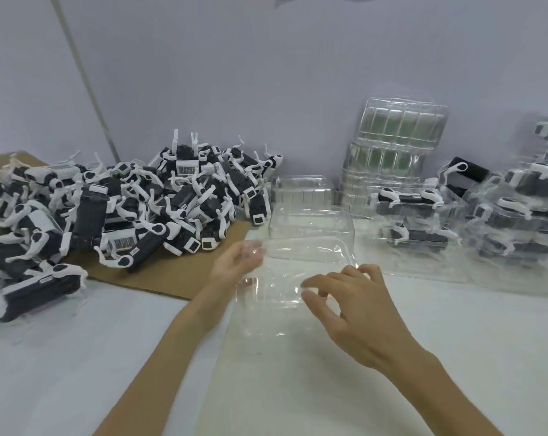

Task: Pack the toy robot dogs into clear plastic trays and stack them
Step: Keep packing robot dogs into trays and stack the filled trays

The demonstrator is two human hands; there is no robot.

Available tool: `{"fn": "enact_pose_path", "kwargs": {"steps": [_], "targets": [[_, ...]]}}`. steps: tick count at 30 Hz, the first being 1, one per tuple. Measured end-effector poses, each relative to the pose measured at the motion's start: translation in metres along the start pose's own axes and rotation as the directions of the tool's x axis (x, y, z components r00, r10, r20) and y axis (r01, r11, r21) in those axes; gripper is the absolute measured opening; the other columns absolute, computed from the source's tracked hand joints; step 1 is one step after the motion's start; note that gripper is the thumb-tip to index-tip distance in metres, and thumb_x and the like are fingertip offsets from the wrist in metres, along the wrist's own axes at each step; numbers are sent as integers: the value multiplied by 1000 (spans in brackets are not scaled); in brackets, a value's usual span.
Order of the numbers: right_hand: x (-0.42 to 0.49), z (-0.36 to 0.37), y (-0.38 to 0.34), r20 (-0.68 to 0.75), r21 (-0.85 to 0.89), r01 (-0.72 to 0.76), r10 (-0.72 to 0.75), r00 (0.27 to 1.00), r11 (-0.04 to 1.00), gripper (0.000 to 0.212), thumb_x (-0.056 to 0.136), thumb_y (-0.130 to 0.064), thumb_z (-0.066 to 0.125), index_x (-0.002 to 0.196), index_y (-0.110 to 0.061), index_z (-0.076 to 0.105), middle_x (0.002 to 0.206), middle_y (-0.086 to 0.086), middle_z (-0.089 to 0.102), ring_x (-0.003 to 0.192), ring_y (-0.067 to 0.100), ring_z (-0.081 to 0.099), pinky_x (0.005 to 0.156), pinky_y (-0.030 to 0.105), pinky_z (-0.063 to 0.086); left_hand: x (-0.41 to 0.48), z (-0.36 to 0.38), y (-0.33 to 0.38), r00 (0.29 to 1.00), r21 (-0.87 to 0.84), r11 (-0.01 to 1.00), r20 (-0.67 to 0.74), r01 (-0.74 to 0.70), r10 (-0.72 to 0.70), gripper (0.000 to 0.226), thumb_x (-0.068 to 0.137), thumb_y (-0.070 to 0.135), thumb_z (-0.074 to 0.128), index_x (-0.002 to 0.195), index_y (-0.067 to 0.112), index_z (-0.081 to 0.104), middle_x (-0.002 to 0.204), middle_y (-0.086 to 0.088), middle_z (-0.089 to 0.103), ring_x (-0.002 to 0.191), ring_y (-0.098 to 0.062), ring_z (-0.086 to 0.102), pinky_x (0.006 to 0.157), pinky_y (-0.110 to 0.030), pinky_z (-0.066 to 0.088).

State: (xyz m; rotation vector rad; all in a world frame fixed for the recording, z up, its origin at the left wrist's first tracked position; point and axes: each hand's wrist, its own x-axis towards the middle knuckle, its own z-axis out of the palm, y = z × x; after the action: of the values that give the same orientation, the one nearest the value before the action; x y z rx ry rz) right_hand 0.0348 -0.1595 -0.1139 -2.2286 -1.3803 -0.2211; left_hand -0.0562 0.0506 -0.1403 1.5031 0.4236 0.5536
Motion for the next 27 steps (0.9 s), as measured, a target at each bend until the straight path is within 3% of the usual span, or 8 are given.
{"fn": "enact_pose_path", "kwargs": {"steps": [3,7,11,13,16,20,24,27], "targets": [[1,-2,1,-54,-8,-93,92,994,996,60,92,-67,13,120,-41,59,76,-15,63,83,2,53,97,25,23,-6,9,-4,994,27,997,82,-71,69,47,75,47,74,118,30,64,117,10,70,111,-12,65,86,-31,53],[2,-3,10,-82,-69,-214,208,975,974,29,95,-54,45,111,-39,65,66,-16,55,65,-1,47,83,22,26,-16,25,0,975,125,977,164,-170,149,47,75,52,73,118,37,61,123,11,64,110,-14,63,95,-36,53],[1,-9,18,52,-57,-330,333,942,942,18,84,-52,61,97,-41,66,66,-16,57,73,4,55,61,21,35,-26,40,7,953,167,961,247,-221,177,58,72,51,71,124,29,55,127,12,61,114,-12,61,98,-35,52],[2,-11,23,90,-49,-365,368,925,930,14,78,-49,66,88,-40,64,68,-13,62,73,6,59,58,19,37,-30,45,9,941,169,955,277,-245,193,57,73,48,71,124,27,55,129,11,60,114,-13,61,95,-33,51],[2,-10,24,90,-34,-371,372,924,928,14,79,-47,66,90,-39,64,68,-11,63,72,8,61,60,23,42,-30,50,9,955,173,952,204,-251,215,50,76,42,70,122,27,57,126,12,61,111,-10,61,93,-29,50],[1,-8,15,-30,58,-300,302,953,952,26,90,-54,57,112,-42,64,77,-15,66,79,6,63,75,28,50,-21,41,7,989,109,983,-20,-145,148,41,77,39,69,117,30,64,120,10,66,107,-7,63,88,-20,48],[-2,-8,1,-244,76,-94,110,963,993,39,87,-65,49,105,-37,70,87,-17,68,86,4,55,85,23,38,-12,27,4,998,60,998,-67,-2,6,29,91,35,68,120,33,67,109,18,70,99,12,62,83,-17,42],[-3,-7,-5,-96,-24,14,-16,995,1000,44,85,-67,49,109,-36,70,101,-20,69,96,-1,55,93,15,26,-6,18,-1,986,103,994,-165,31,-14,28,93,34,65,121,30,68,106,19,68,97,11,62,79,-16,42]]}}
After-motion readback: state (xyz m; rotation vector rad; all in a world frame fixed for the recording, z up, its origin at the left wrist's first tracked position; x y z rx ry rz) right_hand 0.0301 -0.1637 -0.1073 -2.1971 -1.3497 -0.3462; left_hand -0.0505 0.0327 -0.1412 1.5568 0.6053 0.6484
